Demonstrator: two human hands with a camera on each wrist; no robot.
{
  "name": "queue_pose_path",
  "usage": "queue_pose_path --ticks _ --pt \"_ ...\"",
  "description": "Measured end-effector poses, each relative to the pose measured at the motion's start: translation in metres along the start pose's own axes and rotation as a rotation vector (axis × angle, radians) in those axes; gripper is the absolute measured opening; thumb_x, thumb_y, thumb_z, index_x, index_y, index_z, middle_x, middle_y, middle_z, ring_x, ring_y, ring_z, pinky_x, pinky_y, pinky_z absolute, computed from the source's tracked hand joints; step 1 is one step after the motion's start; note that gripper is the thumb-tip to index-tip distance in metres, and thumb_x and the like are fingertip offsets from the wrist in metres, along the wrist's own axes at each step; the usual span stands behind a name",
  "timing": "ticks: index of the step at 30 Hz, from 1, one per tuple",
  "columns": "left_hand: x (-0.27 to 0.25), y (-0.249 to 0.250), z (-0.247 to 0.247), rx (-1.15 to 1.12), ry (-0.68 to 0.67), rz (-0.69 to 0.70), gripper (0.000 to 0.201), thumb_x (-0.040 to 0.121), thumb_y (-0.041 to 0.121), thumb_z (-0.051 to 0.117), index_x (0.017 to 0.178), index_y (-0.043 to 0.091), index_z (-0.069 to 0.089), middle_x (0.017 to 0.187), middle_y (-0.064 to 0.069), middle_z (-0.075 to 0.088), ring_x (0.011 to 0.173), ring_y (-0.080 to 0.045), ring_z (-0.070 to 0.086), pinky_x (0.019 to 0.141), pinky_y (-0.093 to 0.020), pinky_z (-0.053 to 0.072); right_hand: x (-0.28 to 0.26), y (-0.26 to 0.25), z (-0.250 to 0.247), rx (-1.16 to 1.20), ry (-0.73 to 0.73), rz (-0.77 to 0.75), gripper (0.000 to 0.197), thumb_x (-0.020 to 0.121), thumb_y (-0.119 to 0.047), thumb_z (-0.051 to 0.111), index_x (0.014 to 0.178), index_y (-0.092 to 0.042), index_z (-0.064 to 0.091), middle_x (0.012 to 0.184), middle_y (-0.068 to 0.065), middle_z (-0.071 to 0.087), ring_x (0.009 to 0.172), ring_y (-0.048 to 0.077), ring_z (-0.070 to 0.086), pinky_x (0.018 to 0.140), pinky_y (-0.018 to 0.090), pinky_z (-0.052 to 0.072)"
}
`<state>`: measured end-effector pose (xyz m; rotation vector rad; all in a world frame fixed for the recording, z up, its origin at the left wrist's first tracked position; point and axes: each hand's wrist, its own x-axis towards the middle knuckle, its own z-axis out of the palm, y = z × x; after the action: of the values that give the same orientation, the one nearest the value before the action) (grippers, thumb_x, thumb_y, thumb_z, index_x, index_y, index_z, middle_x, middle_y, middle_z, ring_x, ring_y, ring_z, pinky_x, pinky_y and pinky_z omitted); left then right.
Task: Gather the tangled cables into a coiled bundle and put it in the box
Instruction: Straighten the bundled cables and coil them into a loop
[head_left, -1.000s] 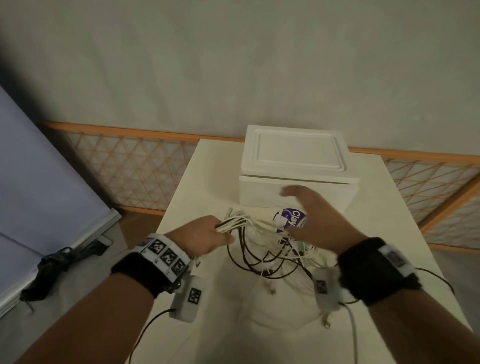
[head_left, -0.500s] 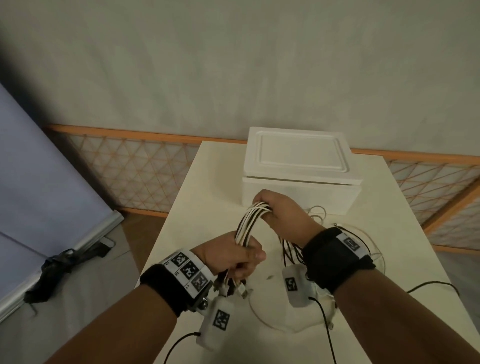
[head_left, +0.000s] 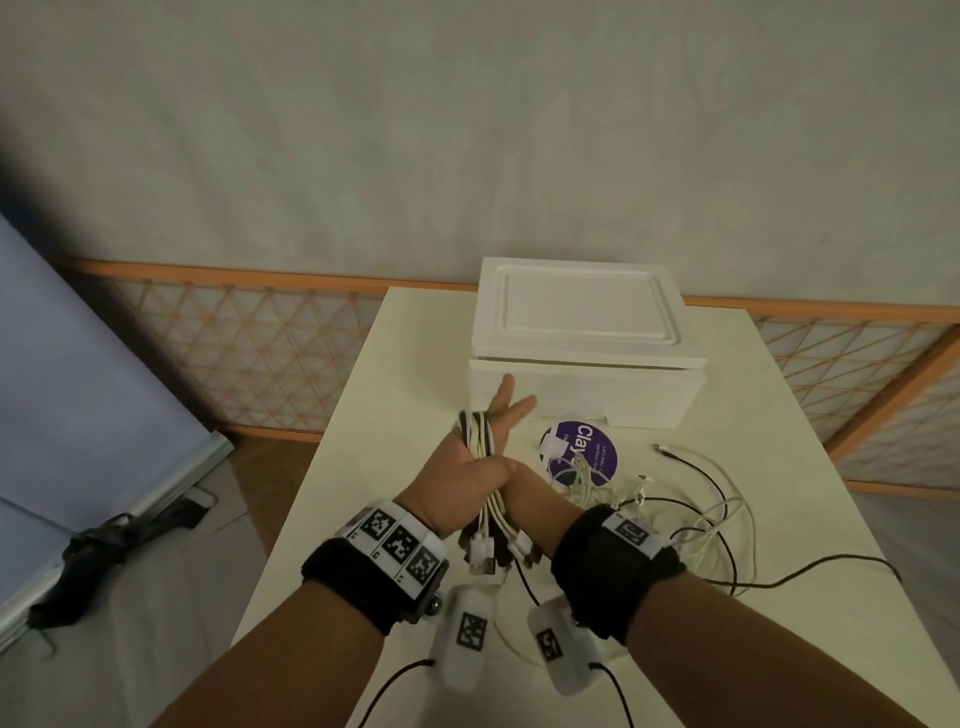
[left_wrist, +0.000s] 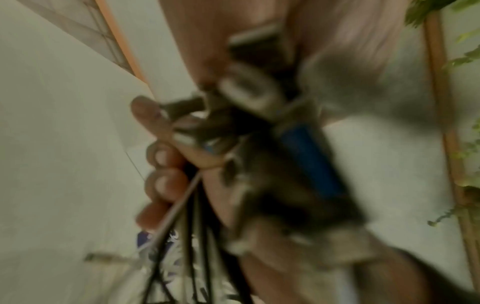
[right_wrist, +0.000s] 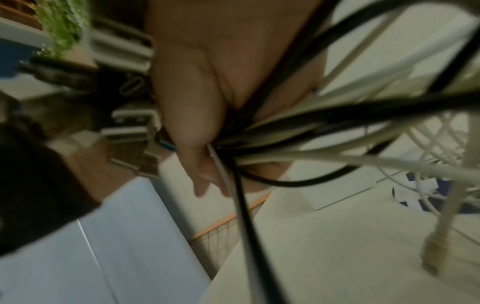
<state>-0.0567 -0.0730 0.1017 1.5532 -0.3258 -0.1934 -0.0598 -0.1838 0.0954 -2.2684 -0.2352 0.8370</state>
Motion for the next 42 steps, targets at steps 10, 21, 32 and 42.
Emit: queue_pose_path --ticks 10,21,32,42 --pt "0.007 -0.022 -0.031 0.52 0.001 -0.128 0.07 0.086 0.016 0.045 0.146 0.038 0.018 0.157 0.017 0.0 0.144 -0.005 0.019 0.117 -0.029 0.025 -0.009 -0.008 -0.03 -0.946 0.115 -0.322 0.026 0.094 -0.016 0.043 0.114 -0.006 0.056 0.1 0.011 0.065 0.088 0.027 0.063 0.08 0.039 0.053" --pt "-0.005 -0.025 -0.04 0.663 -0.044 -0.148 0.061 0.098 0.017 0.048 0.142 0.043 0.016 0.133 0.007 0.053 0.12 -0.007 0.053 0.103 -0.024 0.04 -0.044 -0.014 -0.063 -0.956 0.19 -0.302 0.02 0.086 -0.028 0.051 0.105 -0.022 0.052 0.09 -0.006 0.06 0.079 0.014 0.057 0.074 0.032 0.051" --pt "-0.01 0.011 -0.025 0.419 -0.185 -0.212 0.032 0.055 0.021 0.089 0.064 0.016 0.059 0.055 0.016 0.056 0.056 0.0 0.052 0.062 -0.021 0.044 -0.051 -0.025 -0.089 -0.641 0.238 -0.663 0.023 0.084 -0.034 0.064 0.107 -0.028 0.067 0.09 -0.01 0.066 0.082 0.008 0.058 0.075 0.03 0.048" --pt "-0.027 0.025 -0.008 0.254 -0.351 -0.316 0.015 0.083 0.009 0.07 0.078 0.023 0.072 0.064 0.01 0.06 0.059 -0.002 0.051 0.059 -0.015 0.044 -0.012 -0.015 -0.091 -0.228 0.137 -0.881 0.029 0.072 -0.02 0.079 0.1 -0.016 0.074 0.087 -0.012 0.063 0.082 0.0 0.059 0.075 0.019 0.05"
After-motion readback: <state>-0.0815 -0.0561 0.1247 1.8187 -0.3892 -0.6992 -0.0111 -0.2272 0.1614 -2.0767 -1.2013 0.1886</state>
